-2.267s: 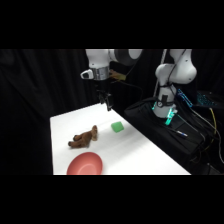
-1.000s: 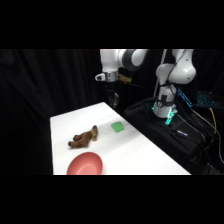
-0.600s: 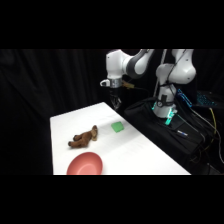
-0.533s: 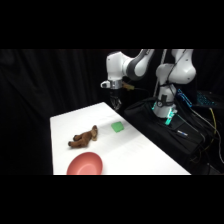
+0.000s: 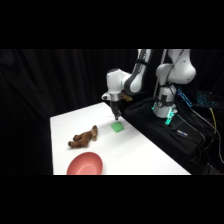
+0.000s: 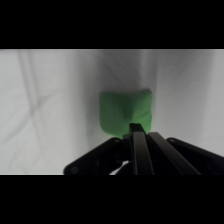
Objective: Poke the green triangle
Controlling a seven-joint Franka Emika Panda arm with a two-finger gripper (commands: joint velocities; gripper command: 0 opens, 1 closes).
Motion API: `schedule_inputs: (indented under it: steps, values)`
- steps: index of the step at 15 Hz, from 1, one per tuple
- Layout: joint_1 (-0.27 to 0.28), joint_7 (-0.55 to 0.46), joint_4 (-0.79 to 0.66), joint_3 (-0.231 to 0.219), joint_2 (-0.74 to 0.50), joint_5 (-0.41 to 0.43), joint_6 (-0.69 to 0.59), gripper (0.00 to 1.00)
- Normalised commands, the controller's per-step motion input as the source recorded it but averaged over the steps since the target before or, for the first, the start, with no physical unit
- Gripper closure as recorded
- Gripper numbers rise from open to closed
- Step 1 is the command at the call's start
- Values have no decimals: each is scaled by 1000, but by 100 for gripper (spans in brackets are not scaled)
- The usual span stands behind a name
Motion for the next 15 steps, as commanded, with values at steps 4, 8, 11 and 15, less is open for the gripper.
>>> schedule_inputs:
  steps: [4,8,11,15]
  values:
    - [-250,-197,266,221,551,163,271,97]
    - [-193,-44,246,145,462,-5,173,98]
    - [-12,149,-23,-53,22,-192,15,98]
    - [115,267,-269,-184,-537,-303,-241,97]
